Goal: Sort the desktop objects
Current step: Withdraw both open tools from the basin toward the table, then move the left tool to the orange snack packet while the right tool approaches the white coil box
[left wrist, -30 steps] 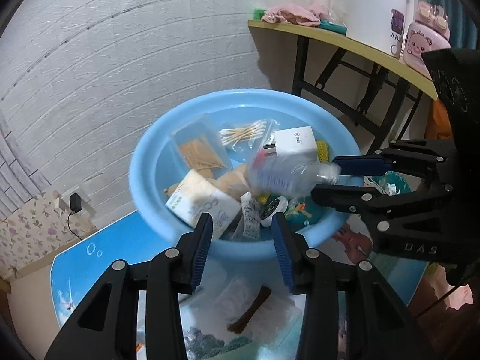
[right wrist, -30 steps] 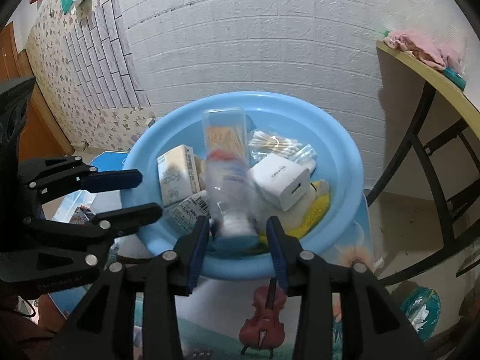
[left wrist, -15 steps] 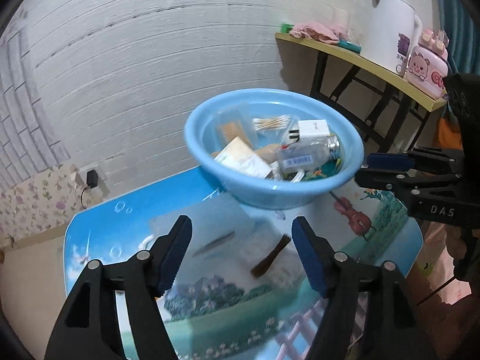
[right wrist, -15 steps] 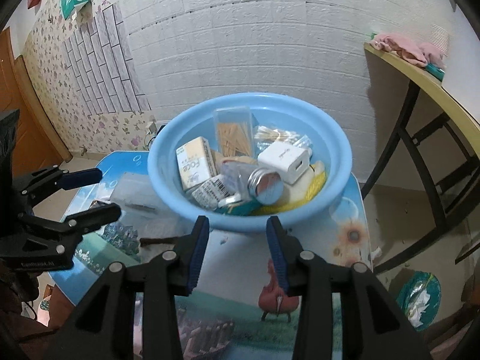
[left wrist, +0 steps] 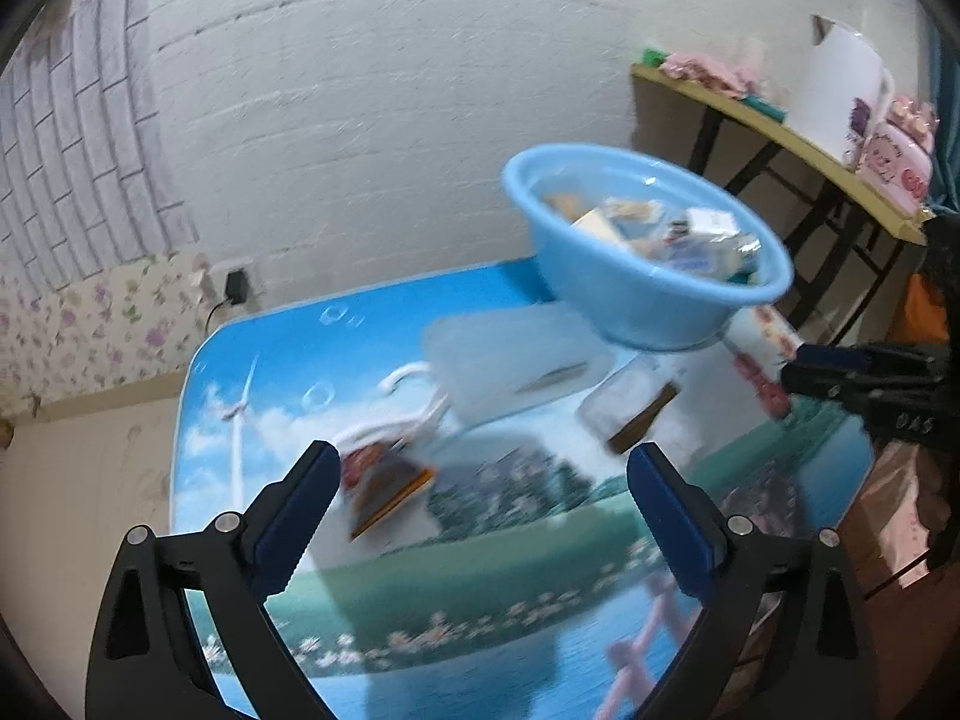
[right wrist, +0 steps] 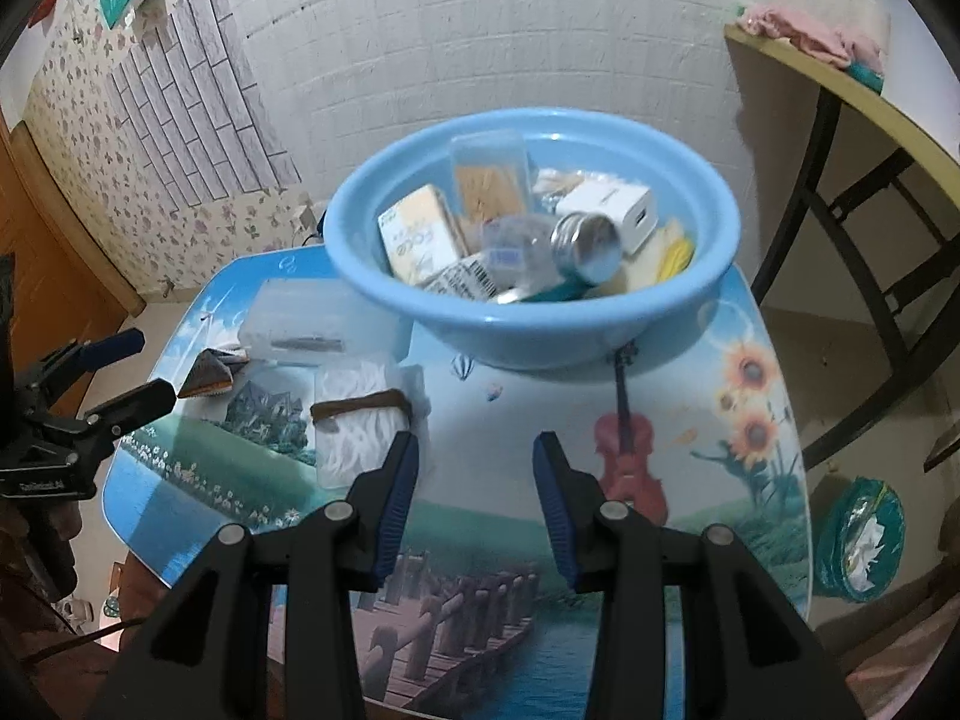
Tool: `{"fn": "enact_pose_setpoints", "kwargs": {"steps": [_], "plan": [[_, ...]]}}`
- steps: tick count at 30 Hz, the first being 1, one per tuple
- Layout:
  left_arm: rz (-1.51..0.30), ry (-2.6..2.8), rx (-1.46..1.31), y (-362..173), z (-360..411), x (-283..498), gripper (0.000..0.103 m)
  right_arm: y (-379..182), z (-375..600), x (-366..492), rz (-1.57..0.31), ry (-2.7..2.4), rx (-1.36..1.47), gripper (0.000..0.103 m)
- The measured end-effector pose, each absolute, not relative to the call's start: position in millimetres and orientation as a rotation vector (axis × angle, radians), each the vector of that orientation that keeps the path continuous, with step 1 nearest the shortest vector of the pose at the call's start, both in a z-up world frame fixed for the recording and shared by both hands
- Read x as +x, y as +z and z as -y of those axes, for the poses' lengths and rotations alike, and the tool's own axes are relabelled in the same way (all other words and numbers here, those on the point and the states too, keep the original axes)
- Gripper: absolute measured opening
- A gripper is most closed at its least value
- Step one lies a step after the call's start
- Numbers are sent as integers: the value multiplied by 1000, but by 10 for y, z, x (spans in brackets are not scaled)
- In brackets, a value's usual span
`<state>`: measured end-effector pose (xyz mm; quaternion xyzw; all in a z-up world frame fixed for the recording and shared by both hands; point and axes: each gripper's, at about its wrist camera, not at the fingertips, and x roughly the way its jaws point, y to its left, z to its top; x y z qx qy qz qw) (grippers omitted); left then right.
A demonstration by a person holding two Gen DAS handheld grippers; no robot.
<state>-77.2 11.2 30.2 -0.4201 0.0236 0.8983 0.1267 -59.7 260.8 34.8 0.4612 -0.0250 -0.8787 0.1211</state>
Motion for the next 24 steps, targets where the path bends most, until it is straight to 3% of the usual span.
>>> {"fn": "enact_pose_setpoints", "kwargs": {"steps": [13, 16, 20, 24], "plan": [[12, 2631, -1355, -66, 219, -853, 97, 144, -2369, -657, 42, -2497, 1432, 45], [28, 2632, -1355, -111, 225, -925, 97, 124, -2319, -661, 32, -2467, 1424, 55], [40, 2619, -1355, -156, 222, -1015, 96, 92, -2234, -669, 15, -2432, 1426, 57], [11, 2618, -1363, -215, 214, -1099, 85, 69, -2164, -685, -14, -2423, 1424, 60]]}}
